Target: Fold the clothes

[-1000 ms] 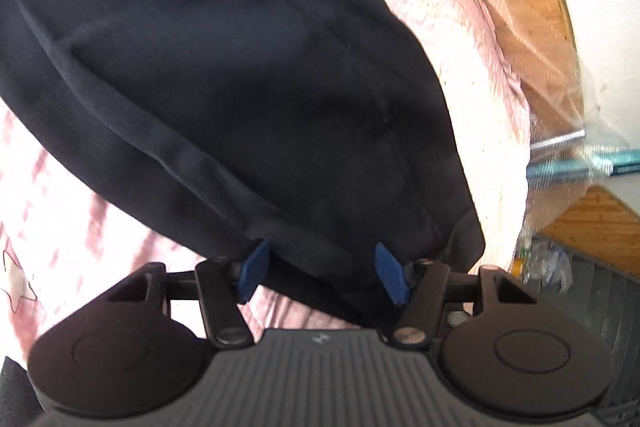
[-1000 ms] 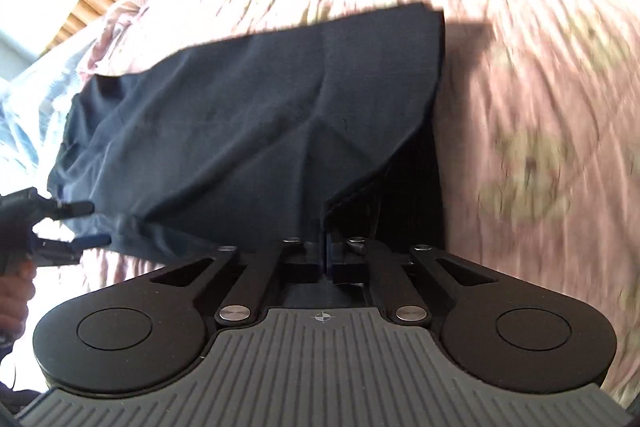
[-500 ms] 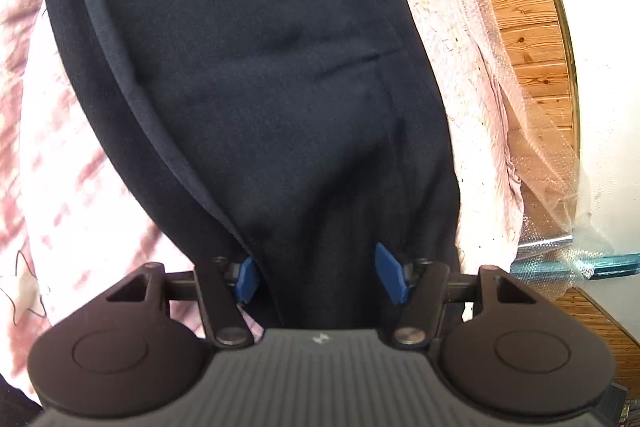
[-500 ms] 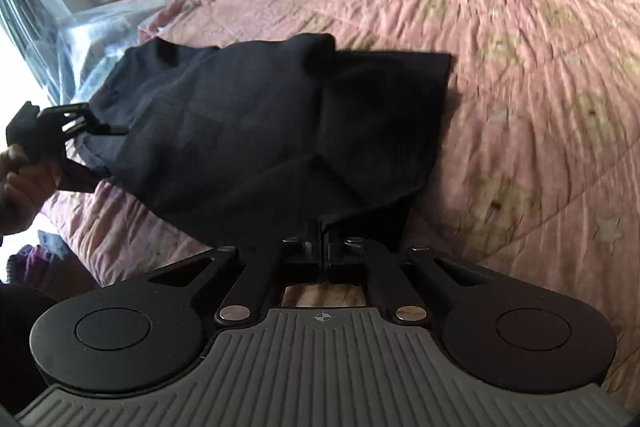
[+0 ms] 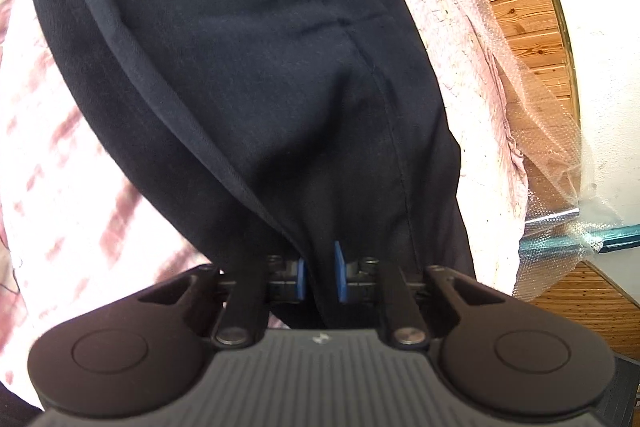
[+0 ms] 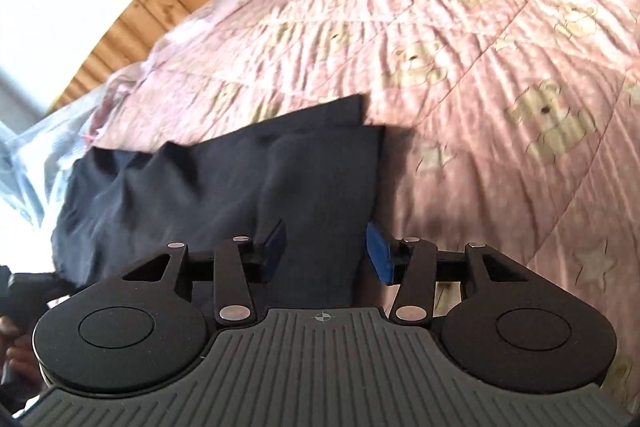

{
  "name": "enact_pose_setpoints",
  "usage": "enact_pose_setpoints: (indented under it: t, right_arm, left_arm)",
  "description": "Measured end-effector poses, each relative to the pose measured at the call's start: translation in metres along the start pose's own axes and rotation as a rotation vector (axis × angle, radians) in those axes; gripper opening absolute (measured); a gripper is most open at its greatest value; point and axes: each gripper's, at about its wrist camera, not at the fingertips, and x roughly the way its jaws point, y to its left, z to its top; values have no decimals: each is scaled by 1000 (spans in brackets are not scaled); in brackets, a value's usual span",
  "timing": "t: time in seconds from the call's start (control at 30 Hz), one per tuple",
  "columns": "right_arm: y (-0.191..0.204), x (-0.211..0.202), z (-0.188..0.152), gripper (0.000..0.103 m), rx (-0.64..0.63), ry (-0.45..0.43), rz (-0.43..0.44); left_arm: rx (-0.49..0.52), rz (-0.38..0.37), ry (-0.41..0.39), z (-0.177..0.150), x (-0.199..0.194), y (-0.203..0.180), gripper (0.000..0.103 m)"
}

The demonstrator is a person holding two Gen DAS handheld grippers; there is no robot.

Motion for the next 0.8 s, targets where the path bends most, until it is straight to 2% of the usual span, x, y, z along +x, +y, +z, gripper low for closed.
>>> enact_pose_setpoints:
  t: [0.07, 0.1, 0.13, 0.17, 0.23, 0.37, 0.43, 0.53, 0.6, 0.67, 0.7, 0.73, 0.8]
  right_arm:
    - [-1, 18, 16, 48, 3, 4, -19]
    - [0, 25, 22, 41, -2, 11, -17]
    - [2, 32, 28, 23, -8, 19, -13]
    - [6, 35, 32, 12, -30, 20, -7]
    - [15, 39, 39, 6, -84, 18, 6]
    - [38, 44, 51, 4, -205, 5, 0]
    - [46, 53, 58, 3, -266, 6, -58]
    - [42, 63, 68, 2, -283, 4, -119]
    - [36, 67, 68, 2, -284, 31, -123]
    - [33, 64, 66, 7, -286, 42, -142]
    - [34, 56, 64, 22, -283, 21, -170]
    - [37, 45, 62, 29, -282, -19, -202]
    - [53, 14, 52, 30, -304, -113, -226]
  left_arm:
    - [2, -7, -11, 1, -1, -1, 16]
    - [3, -10, -16, 2, -3, 0, 16]
    - [5, -12, -21, 3, -4, -1, 16]
    - [6, -14, -26, 3, -4, -1, 16]
    - [3, -22, -34, 2, -10, 4, 16]
    - [-24, -14, -58, 0, -14, 14, 16]
    - [-48, -15, -61, -2, -11, 15, 16]
    - [-31, -14, -59, -4, -8, 11, 17]
    - [-7, -12, -56, -5, -8, 6, 18]
    - [12, -16, -60, -6, -15, 5, 19]
    - [21, -19, -64, -6, -20, 4, 20]
    - [28, -25, -69, -7, -25, 4, 20]
    - [31, -33, -91, -5, -38, 6, 21]
